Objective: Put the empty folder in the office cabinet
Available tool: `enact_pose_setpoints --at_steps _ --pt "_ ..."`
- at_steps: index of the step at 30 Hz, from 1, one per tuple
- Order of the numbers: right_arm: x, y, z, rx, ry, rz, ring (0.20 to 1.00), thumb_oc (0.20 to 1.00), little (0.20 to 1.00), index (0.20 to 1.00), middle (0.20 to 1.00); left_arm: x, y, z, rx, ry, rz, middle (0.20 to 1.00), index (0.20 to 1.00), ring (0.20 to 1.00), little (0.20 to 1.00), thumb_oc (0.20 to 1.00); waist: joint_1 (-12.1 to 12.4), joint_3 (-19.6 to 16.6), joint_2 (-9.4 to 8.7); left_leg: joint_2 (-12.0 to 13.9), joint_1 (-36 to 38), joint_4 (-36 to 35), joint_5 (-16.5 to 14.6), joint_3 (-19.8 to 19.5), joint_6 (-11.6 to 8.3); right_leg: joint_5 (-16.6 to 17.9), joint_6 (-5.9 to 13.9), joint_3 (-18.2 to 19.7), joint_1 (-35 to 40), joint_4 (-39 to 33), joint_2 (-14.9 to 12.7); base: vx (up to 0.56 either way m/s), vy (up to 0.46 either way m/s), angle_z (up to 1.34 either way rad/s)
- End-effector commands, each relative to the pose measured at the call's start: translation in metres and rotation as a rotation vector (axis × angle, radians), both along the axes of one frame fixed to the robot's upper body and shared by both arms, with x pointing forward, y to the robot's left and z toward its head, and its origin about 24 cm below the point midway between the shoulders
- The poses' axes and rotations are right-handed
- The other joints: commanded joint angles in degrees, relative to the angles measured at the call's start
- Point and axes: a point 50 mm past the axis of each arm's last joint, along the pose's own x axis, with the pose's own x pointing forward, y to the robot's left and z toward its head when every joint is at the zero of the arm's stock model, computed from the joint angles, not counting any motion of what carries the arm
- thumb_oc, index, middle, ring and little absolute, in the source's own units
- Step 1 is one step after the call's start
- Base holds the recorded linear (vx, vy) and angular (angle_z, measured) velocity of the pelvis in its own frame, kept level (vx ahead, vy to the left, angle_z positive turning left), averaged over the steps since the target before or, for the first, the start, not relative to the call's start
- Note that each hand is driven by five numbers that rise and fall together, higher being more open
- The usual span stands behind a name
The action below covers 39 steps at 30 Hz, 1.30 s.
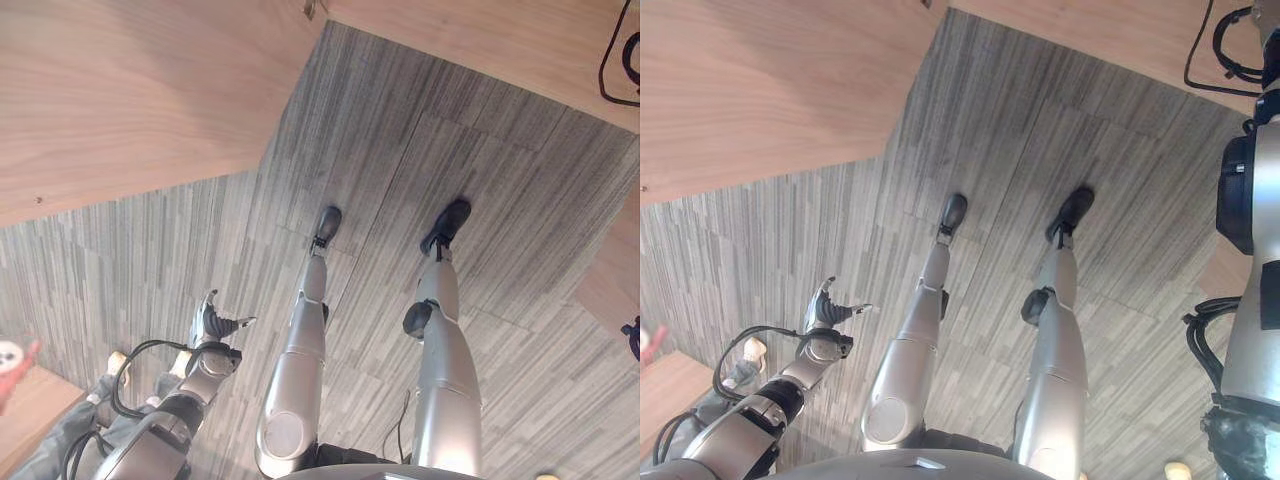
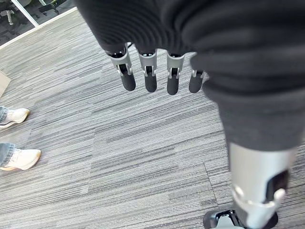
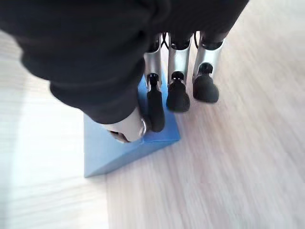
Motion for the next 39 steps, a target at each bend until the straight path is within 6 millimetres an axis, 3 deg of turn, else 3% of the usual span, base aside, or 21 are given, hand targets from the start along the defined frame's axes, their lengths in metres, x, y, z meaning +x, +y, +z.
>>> enact_pose_setpoints --at_steps 1,2,3,4,5,8,9,10,11,13,14,15,16,20,21,24,30,34,35,37,39 --pt "0.017 0.000 -0.038 -0.045 0.095 -0.053 1.000 1.000 1.000 1.000 1.000 -0.025 0.042 -0.009 0.094 0.083 0.093 1.000 1.000 1.000 1.000 1.000 1.0 -1.8 -1.11 2.4 6.7 -0.7 -7.6 1.2 -0.85 -14.8 7.95 3.4 5.0 6.3 -3.2 -0.10 0.075 0.02" --pt "0.021 -0.004 -0.053 -0.022 0.131 -0.056 1.000 1.000 1.000 1.000 1.000 -0.024 0.039 -0.010 0.089 0.086 0.095 1.000 1.000 1.000 1.000 1.000 0.8 -1.9 -1.27 2.4 7.1 -0.7 -7.6 1.3 -0.80 -14.6 7.98 3.3 5.7 6.0 -3.2 -0.11 0.120 0.02" --pt "0.030 -0.009 -0.088 0.022 0.212 -0.060 1.000 1.000 1.000 1.000 1.000 -0.023 0.037 -0.011 0.088 0.085 0.103 1.000 1.000 1.000 1.000 1.000 0.6 -2.1 -1.63 2.4 8.5 -0.7 -7.8 1.4 -0.54 -14.3 8.09 3.2 7.8 5.2 -3.0 -0.03 0.085 0.03" --pt "0.031 -0.009 -0.089 0.023 0.214 -0.060 1.000 1.000 1.000 1.000 1.000 -0.024 0.037 -0.011 0.091 0.086 0.103 1.000 1.000 1.000 1.000 1.000 0.7 -2.1 -1.71 2.4 8.7 -0.7 -7.8 1.5 -0.53 -14.2 8.11 3.2 8.0 5.0 -3.0 -0.04 0.115 0.02" --pt "0.037 -0.014 -0.131 0.096 0.296 -0.057 1.000 1.000 1.000 1.000 1.000 -0.020 0.030 -0.011 0.078 0.078 0.099 1.000 1.000 1.000 1.000 1.000 0.1 -2.6 -1.97 2.1 10.1 -0.7 -8.4 1.4 -0.19 -13.8 8.29 3.1 10.1 4.3 -2.8 -0.03 0.057 0.00" --pt "0.040 -0.015 -0.157 0.141 0.339 -0.052 1.000 1.000 1.000 1.000 1.000 -0.019 0.029 -0.011 0.079 0.078 0.100 1.000 1.000 1.000 1.000 1.000 -0.3 -2.9 -2.38 2.0 11.4 -0.7 -8.6 1.4 0.11 -13.5 8.41 3.0 12.0 3.3 -2.8 -0.03 0.097 -0.03" --pt "0.039 -0.020 -0.220 0.239 0.463 -0.052 1.000 1.000 1.000 1.000 1.000 -0.018 0.024 -0.013 0.056 0.088 0.122 1.000 1.000 1.000 1.000 1.000 -1.7 -3.8 -3.05 1.5 13.4 -0.7 -9.1 1.7 0.55 -12.9 8.77 2.8 15.4 1.9 -2.9 -0.05 0.159 -0.03" --pt "0.036 -0.020 -0.252 0.307 0.517 -0.044 1.000 1.000 1.000 1.000 1.000 -0.017 0.024 -0.015 0.045 0.103 0.143 1.000 1.000 1.000 1.000 1.000 -2.4 -4.3 -3.41 1.3 14.4 -0.7 -9.3 1.7 0.82 -12.6 8.80 3.0 16.9 1.2 -2.9 -0.07 0.289 0.08" --pt "0.023 -0.010 -0.322 0.499 0.617 -0.013 1.000 1.000 1.000 1.000 1.000 -0.014 0.022 -0.015 0.011 0.120 0.177 1.000 1.000 1.000 1.000 1.000 -4.0 -5.4 -3.95 0.8 16.6 -0.7 -9.7 2.4 1.26 -12.1 9.07 2.8 20.0 0.2 -3.2 -0.02 0.251 0.10" --pt "0.003 0.007 -0.386 0.622 0.733 0.023 1.000 1.000 1.000 1.000 1.000 -0.020 0.019 -0.023 -0.006 0.172 0.199 1.000 1.000 1.000 1.000 1.000 -5.0 -6.5 -4.36 0.0 19.2 -0.7 -10.3 3.3 2.05 -11.9 9.40 2.7 22.9 -0.2 -4.0 -0.04 0.231 0.02" --pt "0.002 0.008 -0.387 0.623 0.735 0.022 1.000 1.000 1.000 1.000 1.000 -0.021 0.019 -0.024 -0.004 0.175 0.198 1.000 1.000 1.000 1.000 1.000 -5.2 -6.4 -4.55 -0.3 19.2 -0.7 -9.9 3.2 2.16 -11.5 9.47 2.7 23.0 -0.3 -4.4 -0.01 0.272 -0.15" --pt "-0.036 0.026 -0.453 0.657 0.906 0.044 1.000 1.000 1.000 1.000 1.000 -0.035 0.017 -0.035 -0.036 0.250 0.242 1.000 1.000 1.000 1.000 1.000 -7.0 -8.2 -4.97 -0.9 22.7 -0.7 -10.8 4.4 3.19 -11.2 9.77 2.8 26.4 -0.6 -5.2 0.01 0.193 -0.16" --pt "-0.036 0.026 -0.454 0.657 0.907 0.044 1.000 1.000 1.000 1.000 1.000 -0.035 0.017 -0.035 -0.036 0.251 0.242 1.000 1.000 1.000 1.000 1.000 -7.1 -8.2 -5.03 -1.0 22.7 -0.7 -10.7 4.4 3.24 -11.2 9.81 2.8 26.4 -0.6 -5.3 0.06 0.265 -0.12" --pt "-0.121 0.044 -0.539 0.650 1.216 0.059 1.000 1.000 1.000 1.000 1.000 -0.056 0.022 -0.049 -0.073 0.380 0.339 1.000 1.000 1.000 1.000 1.000 -11.2 -13.7 -5.28 -2.4 31.9 -0.7 -13.3 7.8 6.23 -11.3 10.56 3.9 33.4 -0.6 -6.0 0.07 0.273 -0.22" --pt "-0.121 0.044 -0.539 0.650 1.217 0.059 1.000 1.000 1.000 1.000 1.000 -0.057 0.022 -0.049 -0.073 0.380 0.339 1.000 1.000 1.000 1.000 1.000 -11.3 -13.6 -5.46 -2.7 31.9 -0.7 -13.0 7.8 6.34 -11.0 10.62 4.0 33.4 -0.6 -6.3 0.08 0.319 -0.29" --pt "-0.160 0.036 -0.561 0.557 1.388 0.049 1.000 1.000 1.000 1.000 1.000 -0.079 0.035 -0.056 -0.062 0.454 0.398 1.000 1.000 1.000 1.000 1.000 -13.1 -17.9 -4.83 -4.4 38.6 -0.7 -14.8 10.5 8.53 -10.5 11.10 4.7 37.1 -0.6 -6.6 0.01 0.246 -0.47" --pt "-0.174 0.036 -0.568 0.467 1.477 0.132 1.000 1.000 1.000 1.000 1.000 -0.101 0.042 -0.064 -0.042 0.532 0.399 1.000 1.000 1.000 1.000 1.000 -13.8 -21.5 -4.67 -6.5 45.2 -0.7 -16.8 14.2 10.53 -8.9 11.79 5.2 39.5 -0.6 -7.4 0.00 0.137 -0.49" --pt "-0.142 0.044 -0.554 0.081 1.503 0.388 1.000 1.000 1.000 1.000 1.000 -0.109 0.046 -0.066 -0.017 0.580 0.326 1.000 1.000 1.000 1.000 1.000 -13.0 -22.0 -5.90 -8.8 48.9 -0.7 -17.0 18.6 11.88 -7.1 12.47 -0.2 39.2 -0.6 -8.9 -0.08 0.111 -0.34" --pt "-0.142 0.044 -0.554 0.080 1.503 0.388 1.000 1.000 1.000 1.000 1.000 -0.109 0.046 -0.066 -0.017 0.580 0.326 1.000 1.000 1.000 1.000 1.000 -13.0 -21.9 -5.91 -8.8 49.0 -0.7 -17.0 18.6 11.89 -7.1 12.48 -0.3 39.3 -0.6 -9.0 -0.13 0.072 -0.66" --pt "-0.107 0.032 -0.525 -0.060 1.374 0.391 1.000 1.000 1.000 1.000 1.000 -0.110 0.063 -0.060 -0.006 0.551 0.346 1.000 1.000 1.000 1.000 1.000 -12.6 -21.5 -5.57 -8.6 49.2 -0.7 -16.4 20.3 12.26 -9.1 11.74 -0.9 41.7 0.1 -9.3 -0.21 0.019 -0.71" --pt "-0.080 0.020 -0.492 -0.224 1.255 0.367 1.000 1.000 1.000 1.000 1.000 -0.110 0.072 -0.056 -0.005 0.515 0.372 1.000 1.000 1.000 1.000 1.000 -12.5 -21.1 -4.86 -7.8 48.4 -0.7 -15.7 21.7 12.33 -10.9 10.74 2.4 43.2 4.9 -11.0 -0.22 0.020 -0.53"
